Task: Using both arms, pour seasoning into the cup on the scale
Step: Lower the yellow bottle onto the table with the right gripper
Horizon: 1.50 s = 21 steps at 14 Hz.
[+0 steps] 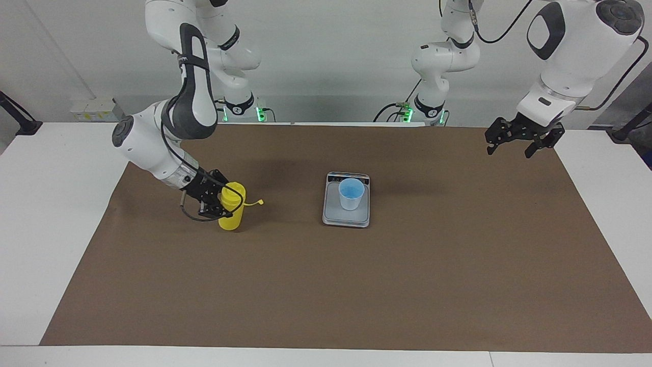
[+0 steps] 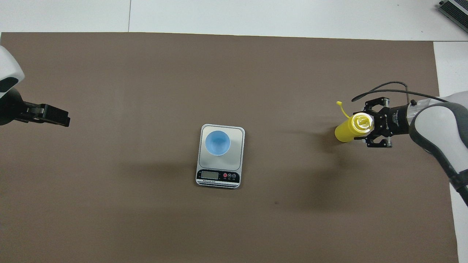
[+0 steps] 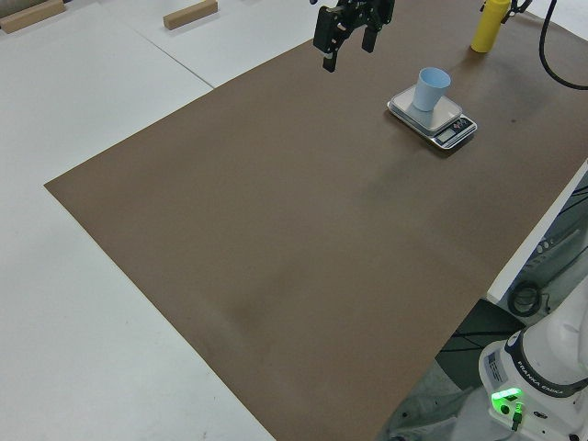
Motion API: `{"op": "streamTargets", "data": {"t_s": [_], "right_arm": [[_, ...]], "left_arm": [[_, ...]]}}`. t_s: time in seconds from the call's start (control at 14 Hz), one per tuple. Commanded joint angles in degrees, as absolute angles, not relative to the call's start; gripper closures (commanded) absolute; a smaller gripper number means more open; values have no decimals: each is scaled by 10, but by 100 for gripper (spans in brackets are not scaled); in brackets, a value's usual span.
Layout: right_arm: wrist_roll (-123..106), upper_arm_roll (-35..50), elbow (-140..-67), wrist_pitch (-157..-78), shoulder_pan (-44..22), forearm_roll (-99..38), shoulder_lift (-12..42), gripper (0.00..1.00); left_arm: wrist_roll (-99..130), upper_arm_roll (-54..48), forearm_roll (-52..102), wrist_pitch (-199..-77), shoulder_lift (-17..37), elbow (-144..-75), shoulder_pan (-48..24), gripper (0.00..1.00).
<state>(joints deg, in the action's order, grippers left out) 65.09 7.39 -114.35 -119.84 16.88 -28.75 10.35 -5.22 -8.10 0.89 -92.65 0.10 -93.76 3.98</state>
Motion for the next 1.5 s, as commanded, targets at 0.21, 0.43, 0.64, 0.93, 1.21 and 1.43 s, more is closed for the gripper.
{"op": "streamTargets", "data": {"t_s": [0.21,0.43,0.64,0.93,1.21,1.43], "right_arm": [[556,80,-1127,-1200,189,-205,78,0],[457,81,-1127,-1199,182,-135,57,0],[349,83,-1126,-1199,179,-108,33,0],[215,86,-1124,-1188,151,-103,-13,0],[190,87,-1108,-1142,92,-42,-44,0],[190,88,-1051,-1063,34,27,-39,0]], "left_arm": [[-61,-85,4,-934,-7,-949,45,0],[-62,-85,4,-934,-7,-949,45,0],[-62,-85,4,-935,-7,-949,46,0],[-62,-85,4,-934,-7,-949,46,0],[-71,-85,4,-932,-7,-948,47,0],[-95,-85,-21,-932,-5,-945,47,0]]}}
